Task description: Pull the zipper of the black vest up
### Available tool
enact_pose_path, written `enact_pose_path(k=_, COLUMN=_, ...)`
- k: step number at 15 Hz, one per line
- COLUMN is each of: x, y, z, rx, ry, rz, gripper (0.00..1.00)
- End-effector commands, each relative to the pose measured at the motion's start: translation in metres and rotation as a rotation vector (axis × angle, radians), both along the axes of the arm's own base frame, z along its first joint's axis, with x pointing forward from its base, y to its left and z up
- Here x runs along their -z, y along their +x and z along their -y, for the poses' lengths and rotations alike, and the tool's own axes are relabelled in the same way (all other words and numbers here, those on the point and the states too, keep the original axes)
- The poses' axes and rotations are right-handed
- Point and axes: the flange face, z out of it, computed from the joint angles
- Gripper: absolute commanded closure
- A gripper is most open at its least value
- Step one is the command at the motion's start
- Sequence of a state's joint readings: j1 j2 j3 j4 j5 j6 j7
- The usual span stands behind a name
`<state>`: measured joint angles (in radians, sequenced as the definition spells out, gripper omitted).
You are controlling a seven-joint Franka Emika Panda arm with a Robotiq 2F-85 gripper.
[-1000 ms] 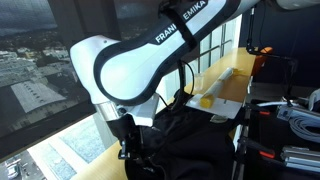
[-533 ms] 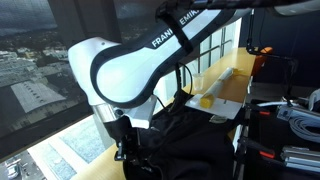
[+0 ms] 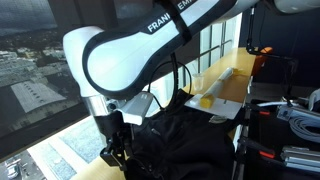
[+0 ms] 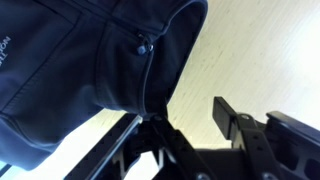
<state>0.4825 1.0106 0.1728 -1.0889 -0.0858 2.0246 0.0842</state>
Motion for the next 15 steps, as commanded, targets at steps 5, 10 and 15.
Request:
enact_pose_path(k=5, x=-0.050, y=-0.004, z=0.079, rx=0.103, ry=0.021, rz=0.104, gripper=0.00)
enact_pose_path(k=10, x=-0.074, y=-0.017, z=0.159, rx=0.195, ry=0.000, rz=0.122, gripper=0.00)
enact_pose_path(k=15, x=-0.087, y=-0.051, z=0.245, rx=0.278, ry=-0.024, rz=0.116, gripper=0.00)
